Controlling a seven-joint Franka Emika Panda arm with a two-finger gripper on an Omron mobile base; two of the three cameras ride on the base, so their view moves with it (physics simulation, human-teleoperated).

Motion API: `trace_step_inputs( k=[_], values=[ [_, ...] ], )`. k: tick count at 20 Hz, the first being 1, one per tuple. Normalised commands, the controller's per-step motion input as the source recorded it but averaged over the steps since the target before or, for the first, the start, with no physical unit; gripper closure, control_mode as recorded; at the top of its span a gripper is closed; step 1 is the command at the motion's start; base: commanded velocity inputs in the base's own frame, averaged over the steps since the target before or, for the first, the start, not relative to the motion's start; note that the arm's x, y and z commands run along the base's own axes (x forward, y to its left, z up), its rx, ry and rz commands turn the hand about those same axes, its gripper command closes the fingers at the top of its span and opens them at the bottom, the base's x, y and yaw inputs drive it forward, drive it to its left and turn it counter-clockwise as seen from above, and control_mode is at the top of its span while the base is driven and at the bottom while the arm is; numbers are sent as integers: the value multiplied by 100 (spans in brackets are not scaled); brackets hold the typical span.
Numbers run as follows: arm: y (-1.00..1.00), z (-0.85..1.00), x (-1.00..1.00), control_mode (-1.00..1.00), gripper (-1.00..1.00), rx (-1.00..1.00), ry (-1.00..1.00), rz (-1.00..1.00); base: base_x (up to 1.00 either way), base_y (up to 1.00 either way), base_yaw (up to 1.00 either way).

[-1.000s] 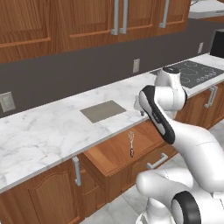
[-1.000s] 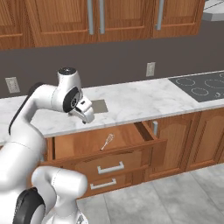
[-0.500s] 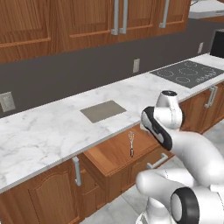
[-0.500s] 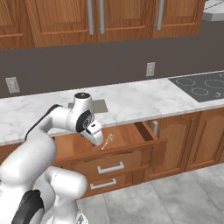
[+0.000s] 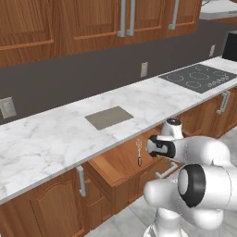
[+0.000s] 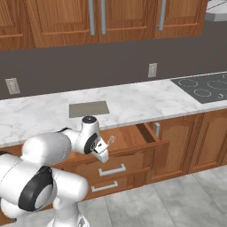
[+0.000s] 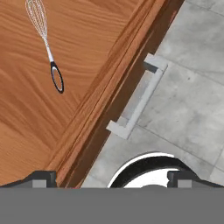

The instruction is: Pick the whisk from the drawer and place it on the counter.

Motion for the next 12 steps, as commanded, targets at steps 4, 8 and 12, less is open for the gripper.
trace_step_inputs(
  k=[4,8,12],
  values=[
    [0,-57,77,-100,-100,0,-3,5,0,0,0],
    [0,-42,77,-100,-100,0,-1,4,0,0,0],
    [2,-49,77,-100,-100,0,0,2,0,0,0]
  ],
)
